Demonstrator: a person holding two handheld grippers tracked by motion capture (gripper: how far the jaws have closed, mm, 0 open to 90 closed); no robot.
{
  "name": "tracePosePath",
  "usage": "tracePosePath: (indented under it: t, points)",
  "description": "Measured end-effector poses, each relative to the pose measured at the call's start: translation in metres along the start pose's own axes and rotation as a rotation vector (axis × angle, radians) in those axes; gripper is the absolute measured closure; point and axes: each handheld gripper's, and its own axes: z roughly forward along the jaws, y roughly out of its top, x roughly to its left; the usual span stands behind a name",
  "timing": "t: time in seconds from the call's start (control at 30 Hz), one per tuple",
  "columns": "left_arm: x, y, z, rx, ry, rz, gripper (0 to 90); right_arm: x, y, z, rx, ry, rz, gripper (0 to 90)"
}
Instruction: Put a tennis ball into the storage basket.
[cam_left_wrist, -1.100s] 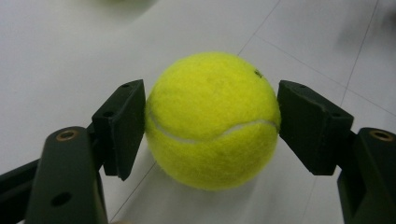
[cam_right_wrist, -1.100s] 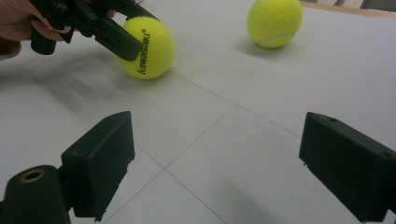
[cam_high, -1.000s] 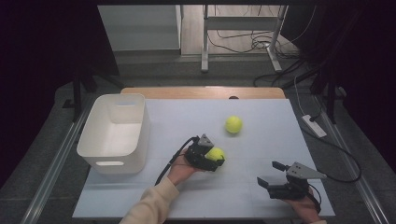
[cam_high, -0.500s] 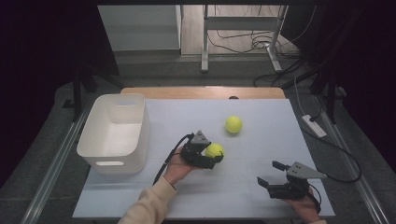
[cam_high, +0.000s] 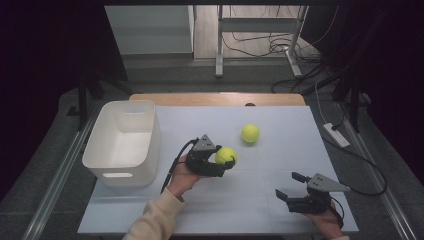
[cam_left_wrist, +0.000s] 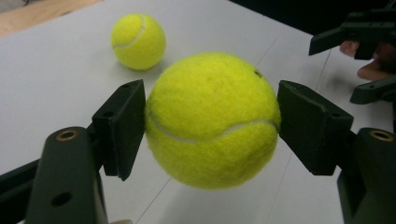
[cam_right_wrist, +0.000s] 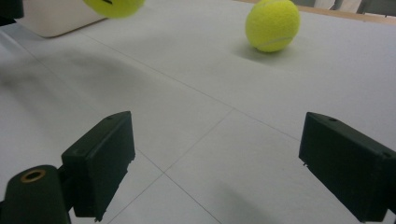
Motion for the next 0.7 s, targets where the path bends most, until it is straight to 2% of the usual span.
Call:
tracePosePath:
  t: [0.27,0.7]
  points:
    - [-0.002,0.004,-0.011,-0.035,-0.006,0.003,27.8,0.002,0.000,0.000,0.000,-0.001,-0.004,10.3]
    - [-0.003,0.007,-0.023,-0.069,0.008,0.009,27.8,0.001,0.001,0.000,-0.003,0.002,0.000,10.3]
